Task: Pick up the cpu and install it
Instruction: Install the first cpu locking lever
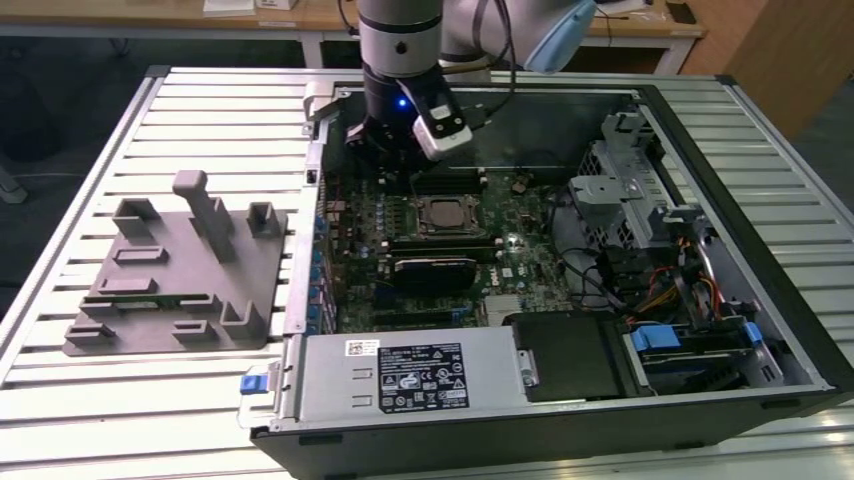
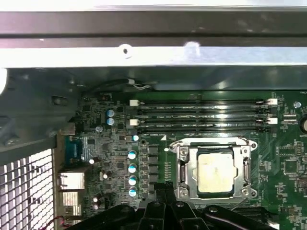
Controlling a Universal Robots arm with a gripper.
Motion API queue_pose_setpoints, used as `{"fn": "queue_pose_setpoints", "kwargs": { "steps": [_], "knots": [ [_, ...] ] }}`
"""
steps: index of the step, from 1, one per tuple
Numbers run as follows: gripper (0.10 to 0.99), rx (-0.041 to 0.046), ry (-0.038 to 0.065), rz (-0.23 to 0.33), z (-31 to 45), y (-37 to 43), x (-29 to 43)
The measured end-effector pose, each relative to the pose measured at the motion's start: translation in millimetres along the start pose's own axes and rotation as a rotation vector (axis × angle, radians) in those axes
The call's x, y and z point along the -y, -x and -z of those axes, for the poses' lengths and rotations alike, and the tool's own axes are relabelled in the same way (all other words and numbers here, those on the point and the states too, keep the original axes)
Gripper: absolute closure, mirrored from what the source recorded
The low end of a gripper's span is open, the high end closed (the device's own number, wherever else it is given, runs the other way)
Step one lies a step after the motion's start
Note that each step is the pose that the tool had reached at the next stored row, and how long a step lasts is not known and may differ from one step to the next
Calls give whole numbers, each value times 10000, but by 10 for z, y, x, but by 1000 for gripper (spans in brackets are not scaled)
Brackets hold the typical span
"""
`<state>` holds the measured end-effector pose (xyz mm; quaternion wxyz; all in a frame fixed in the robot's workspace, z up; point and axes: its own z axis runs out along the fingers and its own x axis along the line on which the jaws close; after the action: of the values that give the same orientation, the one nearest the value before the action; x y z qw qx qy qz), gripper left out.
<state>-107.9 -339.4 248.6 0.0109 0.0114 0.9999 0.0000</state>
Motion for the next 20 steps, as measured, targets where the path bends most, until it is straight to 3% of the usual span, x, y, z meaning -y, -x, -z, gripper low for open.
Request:
{"fn": "queue_pose_setpoints", "kwargs": {
  "steps": [9,15,18,20],
  "knots": [
    [980,0,1,0,0,-18,1],
    [980,0,16,0,0,-86,2],
    [980,-1,72,-2,0,-118,3],
    [980,-5,212,-2,-1,-129,4]
  ]
}}
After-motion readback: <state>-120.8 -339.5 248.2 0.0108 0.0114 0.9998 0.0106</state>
